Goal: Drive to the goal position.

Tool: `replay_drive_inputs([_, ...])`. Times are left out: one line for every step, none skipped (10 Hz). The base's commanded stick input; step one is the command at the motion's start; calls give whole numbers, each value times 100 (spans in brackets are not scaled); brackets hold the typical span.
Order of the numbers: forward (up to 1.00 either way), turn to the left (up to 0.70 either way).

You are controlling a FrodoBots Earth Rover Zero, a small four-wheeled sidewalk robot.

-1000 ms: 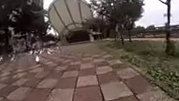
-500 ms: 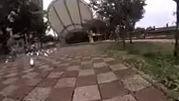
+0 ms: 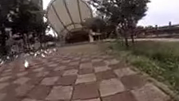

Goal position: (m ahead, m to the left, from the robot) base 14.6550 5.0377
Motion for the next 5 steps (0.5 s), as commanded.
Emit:
replay_drive_inputs([70, 2])
replay_drive_inputs([70, 0])
replay_drive_inputs([70, 0])
replay_drive_inputs([70, 0])
replay_drive_inputs([70, 0])
